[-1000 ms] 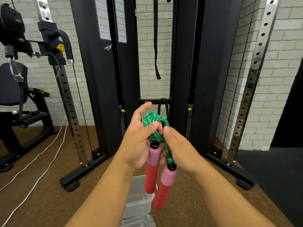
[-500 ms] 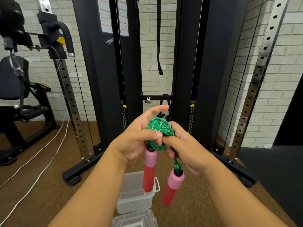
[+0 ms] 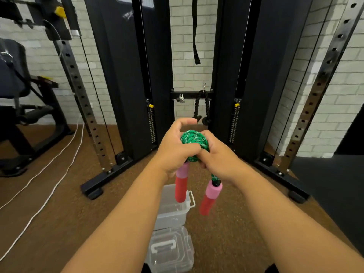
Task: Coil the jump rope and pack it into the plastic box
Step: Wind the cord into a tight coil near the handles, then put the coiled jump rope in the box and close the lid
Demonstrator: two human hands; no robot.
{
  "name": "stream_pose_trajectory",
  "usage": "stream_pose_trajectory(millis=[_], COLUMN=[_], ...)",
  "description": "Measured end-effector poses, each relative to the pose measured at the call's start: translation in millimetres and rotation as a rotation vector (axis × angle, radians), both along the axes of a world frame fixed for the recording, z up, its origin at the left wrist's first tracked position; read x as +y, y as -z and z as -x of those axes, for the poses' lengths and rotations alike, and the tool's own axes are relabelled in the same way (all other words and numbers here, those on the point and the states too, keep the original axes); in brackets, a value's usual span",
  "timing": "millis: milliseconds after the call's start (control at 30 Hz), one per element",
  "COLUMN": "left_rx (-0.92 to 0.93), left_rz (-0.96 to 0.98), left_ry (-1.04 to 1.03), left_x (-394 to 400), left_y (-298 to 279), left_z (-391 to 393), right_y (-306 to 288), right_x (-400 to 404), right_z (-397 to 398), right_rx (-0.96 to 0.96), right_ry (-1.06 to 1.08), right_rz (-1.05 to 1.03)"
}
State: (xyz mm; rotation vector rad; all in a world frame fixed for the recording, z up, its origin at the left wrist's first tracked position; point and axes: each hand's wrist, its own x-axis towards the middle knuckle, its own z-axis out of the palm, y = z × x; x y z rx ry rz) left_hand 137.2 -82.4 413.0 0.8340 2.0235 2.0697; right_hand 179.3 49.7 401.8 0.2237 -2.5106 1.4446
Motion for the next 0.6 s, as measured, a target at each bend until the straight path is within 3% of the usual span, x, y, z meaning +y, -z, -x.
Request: stream_pose_trajectory(millis=[167, 367, 467, 600], left_rx=[-0.092, -0.186, -0.313, -0.694], left_rz=[-0.011, 0.034, -0.040, -0.210], left_ry=[-0.050, -0.005, 0.018, -0.393], left_x=[7, 6, 8, 20], left_y=[33, 86, 123, 180], left_z=[22, 53, 70, 99], right_y=[29, 83, 110, 146], right_x=[-1, 5, 9, 17], right_z=[17, 43, 58, 80], right_rx=[-0.007, -0.176, -0.223, -0.270], right_ry=[0.028, 0.030, 0.070, 0.137], right_rz=[0.055, 0.180, 0.230, 0.248])
